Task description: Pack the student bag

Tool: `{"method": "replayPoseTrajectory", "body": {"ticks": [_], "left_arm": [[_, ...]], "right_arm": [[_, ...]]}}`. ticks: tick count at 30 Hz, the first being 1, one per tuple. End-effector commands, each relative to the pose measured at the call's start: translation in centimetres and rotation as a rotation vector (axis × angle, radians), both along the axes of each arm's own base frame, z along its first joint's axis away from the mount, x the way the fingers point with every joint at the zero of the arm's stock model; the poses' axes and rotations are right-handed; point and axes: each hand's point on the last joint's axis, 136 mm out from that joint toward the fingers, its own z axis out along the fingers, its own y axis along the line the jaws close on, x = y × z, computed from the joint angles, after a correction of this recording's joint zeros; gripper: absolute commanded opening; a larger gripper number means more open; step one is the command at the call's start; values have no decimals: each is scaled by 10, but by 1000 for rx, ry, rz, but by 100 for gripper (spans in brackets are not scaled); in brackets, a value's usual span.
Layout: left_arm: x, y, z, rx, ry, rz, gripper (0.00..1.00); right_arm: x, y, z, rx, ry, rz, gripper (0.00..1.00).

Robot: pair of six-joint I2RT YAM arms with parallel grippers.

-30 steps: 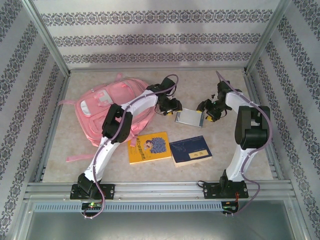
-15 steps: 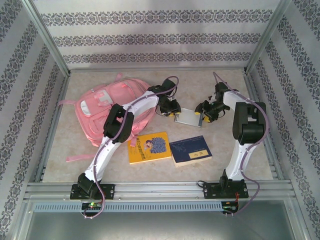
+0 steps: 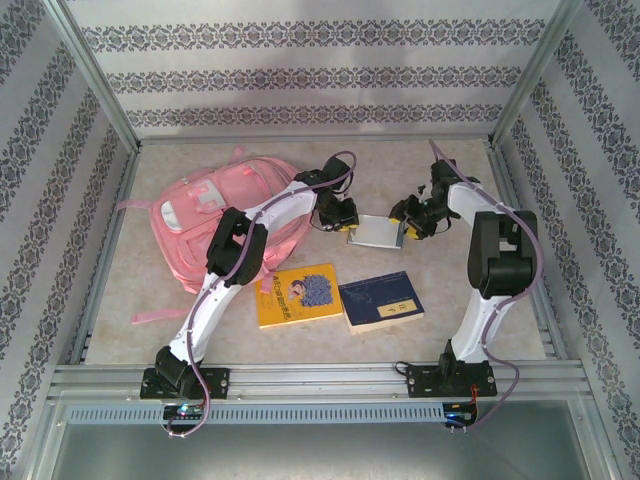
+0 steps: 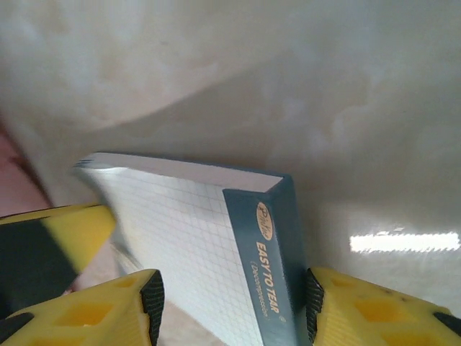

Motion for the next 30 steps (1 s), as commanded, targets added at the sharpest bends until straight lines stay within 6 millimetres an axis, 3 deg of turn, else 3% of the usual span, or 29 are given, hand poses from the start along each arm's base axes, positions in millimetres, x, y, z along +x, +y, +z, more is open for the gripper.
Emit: {"method": "replayPoseTrajectory", "body": {"ticks": [1,4,13,22,30], "left_arm": [[-30,-20,-23,-16,84,-72,16],[-29,-16,-24,-20,90,-66,16],[-27,-9,-23,-33,102,-56,16],[-32,-4,-30,-24,122,-61,15],[-29,3,-19,-33,116,-61,16]], "right_arm": [[5,47,55,258,-120,48,54],[-2,50,59,285,-125,48,54],[-19,58,45,351,-101,71,55],[-18,62,65,398,-192,64,55],[-23,65,71,426,-214,61,55]]}}
